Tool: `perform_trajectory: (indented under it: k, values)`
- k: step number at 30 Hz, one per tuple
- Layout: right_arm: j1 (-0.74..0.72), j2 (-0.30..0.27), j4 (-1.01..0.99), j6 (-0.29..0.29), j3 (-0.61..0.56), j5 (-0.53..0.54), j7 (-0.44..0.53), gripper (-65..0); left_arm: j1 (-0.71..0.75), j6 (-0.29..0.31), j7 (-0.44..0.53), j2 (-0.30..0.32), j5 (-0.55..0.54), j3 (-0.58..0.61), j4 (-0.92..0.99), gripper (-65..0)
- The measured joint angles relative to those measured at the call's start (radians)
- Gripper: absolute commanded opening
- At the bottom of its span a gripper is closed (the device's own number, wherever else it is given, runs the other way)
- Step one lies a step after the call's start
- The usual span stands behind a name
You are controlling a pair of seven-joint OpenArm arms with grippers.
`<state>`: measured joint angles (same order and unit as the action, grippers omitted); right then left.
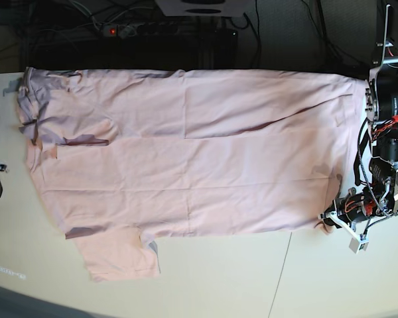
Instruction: Fold the T-shirt properly
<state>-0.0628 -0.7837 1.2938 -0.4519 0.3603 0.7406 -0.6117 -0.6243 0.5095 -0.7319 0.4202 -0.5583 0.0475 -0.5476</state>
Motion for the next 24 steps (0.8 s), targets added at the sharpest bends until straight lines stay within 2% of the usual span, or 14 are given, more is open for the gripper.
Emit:
perform_trajectory:
  k: [4, 9, 12, 13, 17, 21, 24]
  values:
    - [-0.198, 0.005, -0.235, 0.000, -0.024, -0.005, 0.005, -65.0, -0.001, 0.000, -0.005, 0.000, 0.010, 0.000, -0.001, -65.0]
    - [-0.455, 0.036, -0.553, 0.000, -0.101, -0.082, 0.050, -65.0, -0.002, 0.000, -0.005, 0.000, 0.015, 0.000, -0.001, -65.0]
    - [-0.570, 0.085, -0.687, -0.001, -0.155, -0.185, 0.122, -38.2, -0.003, 0.000, -0.005, 0.000, 0.015, 0.000, -0.001, -65.0]
    - [-0.600, 0.102, -0.724, 0.000, -0.177, -0.209, 0.143, -33.4, -0.003, 0.000, -0.005, 0.000, 0.015, 0.000, -0.001, -65.0]
    - [-0.682, 0.172, -0.866, 0.003, -0.254, -0.282, 0.218, -32.9, -0.003, 0.000, -0.006, 0.000, 0.015, 0.000, -0.001, -65.0]
    - [-0.711, 0.248, -0.977, 0.008, -0.269, -0.288, 0.231, -32.8, -0.003, 0.000, -0.015, 0.000, 0.015, 0.000, -0.002, -65.0]
    - [-0.710, 0.284, -1.009, 0.008, -0.269, -0.309, 0.230, -32.9, -0.003, 0.000, -0.019, 0.000, 0.014, 0.000, -0.002, -65.0]
